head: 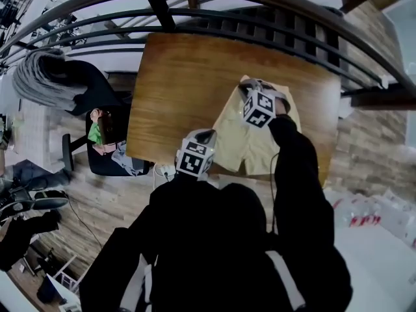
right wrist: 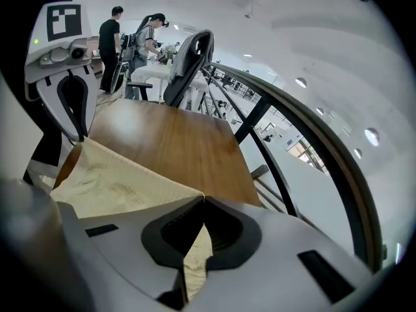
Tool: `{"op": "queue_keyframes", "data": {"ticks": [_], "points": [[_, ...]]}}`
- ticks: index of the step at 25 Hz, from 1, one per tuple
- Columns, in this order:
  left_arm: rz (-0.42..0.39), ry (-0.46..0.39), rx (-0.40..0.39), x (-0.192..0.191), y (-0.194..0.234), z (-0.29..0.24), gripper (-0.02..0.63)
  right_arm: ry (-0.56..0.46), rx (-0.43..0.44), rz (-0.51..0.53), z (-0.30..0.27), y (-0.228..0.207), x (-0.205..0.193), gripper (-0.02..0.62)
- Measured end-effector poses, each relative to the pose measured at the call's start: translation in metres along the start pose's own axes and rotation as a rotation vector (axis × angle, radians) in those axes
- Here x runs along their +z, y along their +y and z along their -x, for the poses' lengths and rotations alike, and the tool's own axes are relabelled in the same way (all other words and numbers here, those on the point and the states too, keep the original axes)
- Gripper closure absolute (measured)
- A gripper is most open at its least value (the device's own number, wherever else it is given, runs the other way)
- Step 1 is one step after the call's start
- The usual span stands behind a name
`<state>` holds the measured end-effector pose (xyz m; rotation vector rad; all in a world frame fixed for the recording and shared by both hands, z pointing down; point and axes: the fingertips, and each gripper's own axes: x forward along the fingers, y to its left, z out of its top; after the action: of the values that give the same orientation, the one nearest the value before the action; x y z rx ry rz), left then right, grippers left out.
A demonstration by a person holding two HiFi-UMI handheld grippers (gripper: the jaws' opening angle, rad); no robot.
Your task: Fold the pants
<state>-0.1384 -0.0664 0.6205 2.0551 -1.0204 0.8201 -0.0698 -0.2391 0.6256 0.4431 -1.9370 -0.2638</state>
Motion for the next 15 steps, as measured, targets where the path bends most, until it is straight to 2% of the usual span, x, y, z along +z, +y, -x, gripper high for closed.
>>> {"op": "queue_keyframes", "data": {"ticks": [10,15], "points": [[-0.038,0.022,-0.028,0.013,-0.046,0.004,0.600,0.006,0.028,-0.033,0.040,0.000,-0.030,0.591],[-0.090,0.029,-0.051,0.020,-0.073,0.001,0.600,0.010,0.113,-0.079,0.059,0.010,-0.043,0.591]]}}
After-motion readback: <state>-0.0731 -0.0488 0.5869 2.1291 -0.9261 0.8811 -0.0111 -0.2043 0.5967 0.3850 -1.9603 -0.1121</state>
